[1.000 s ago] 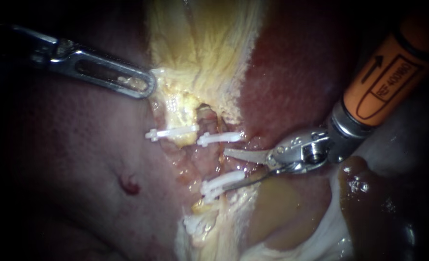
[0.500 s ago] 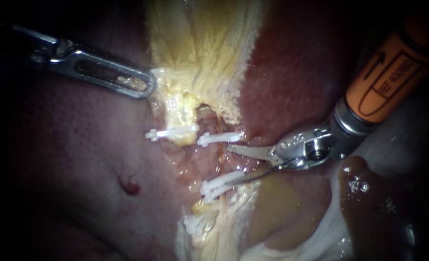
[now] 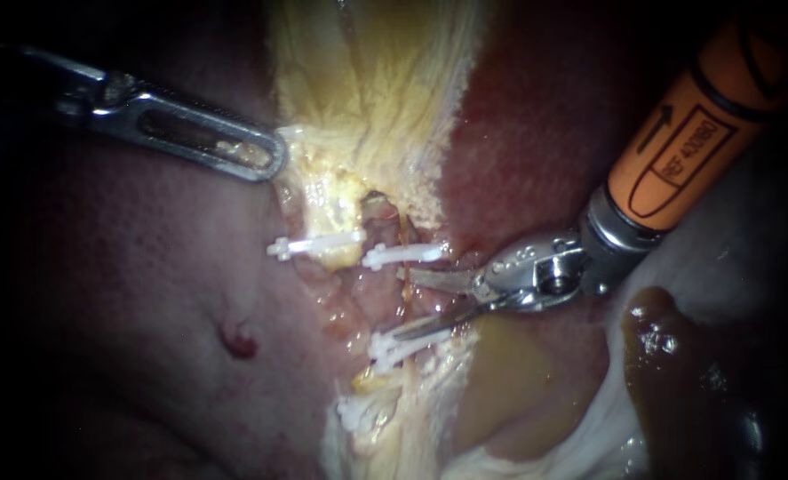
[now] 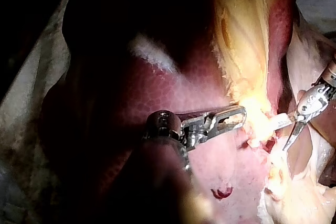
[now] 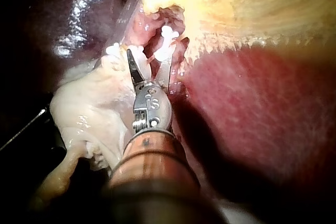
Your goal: Go to the cutting position right tube
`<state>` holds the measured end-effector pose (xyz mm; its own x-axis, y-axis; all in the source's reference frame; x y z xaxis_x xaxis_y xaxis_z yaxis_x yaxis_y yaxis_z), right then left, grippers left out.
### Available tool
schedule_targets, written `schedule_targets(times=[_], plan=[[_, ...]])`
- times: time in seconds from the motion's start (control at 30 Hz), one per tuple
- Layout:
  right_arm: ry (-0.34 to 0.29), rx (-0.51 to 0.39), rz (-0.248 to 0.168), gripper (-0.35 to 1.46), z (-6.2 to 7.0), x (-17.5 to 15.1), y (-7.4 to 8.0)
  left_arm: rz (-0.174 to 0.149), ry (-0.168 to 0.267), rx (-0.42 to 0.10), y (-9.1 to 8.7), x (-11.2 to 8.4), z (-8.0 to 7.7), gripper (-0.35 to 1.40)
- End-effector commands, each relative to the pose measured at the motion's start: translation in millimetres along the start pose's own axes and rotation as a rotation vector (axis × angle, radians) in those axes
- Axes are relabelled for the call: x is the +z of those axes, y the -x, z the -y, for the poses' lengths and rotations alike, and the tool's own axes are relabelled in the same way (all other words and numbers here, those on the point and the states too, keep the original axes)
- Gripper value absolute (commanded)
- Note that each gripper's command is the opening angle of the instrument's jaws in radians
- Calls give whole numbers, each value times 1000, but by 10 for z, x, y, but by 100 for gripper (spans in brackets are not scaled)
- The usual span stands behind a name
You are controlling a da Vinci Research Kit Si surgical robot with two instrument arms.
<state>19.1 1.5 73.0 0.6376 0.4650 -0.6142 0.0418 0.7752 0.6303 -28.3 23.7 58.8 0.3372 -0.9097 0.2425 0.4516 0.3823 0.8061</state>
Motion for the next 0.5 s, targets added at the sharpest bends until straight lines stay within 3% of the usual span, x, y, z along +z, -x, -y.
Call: schedule_targets(times=[0.03, 0.2, 0.5], plan=[[-11, 1, -13, 144, 0, 1, -1, 0, 1, 0, 0, 0, 0, -35], [-54, 17, -61, 144, -1, 7, -6, 0, 1, 0, 0, 0, 0, -35], [-104, 10, -75, 144, -4, 24, -16, 0, 1, 0, 0, 1, 0, -35]])
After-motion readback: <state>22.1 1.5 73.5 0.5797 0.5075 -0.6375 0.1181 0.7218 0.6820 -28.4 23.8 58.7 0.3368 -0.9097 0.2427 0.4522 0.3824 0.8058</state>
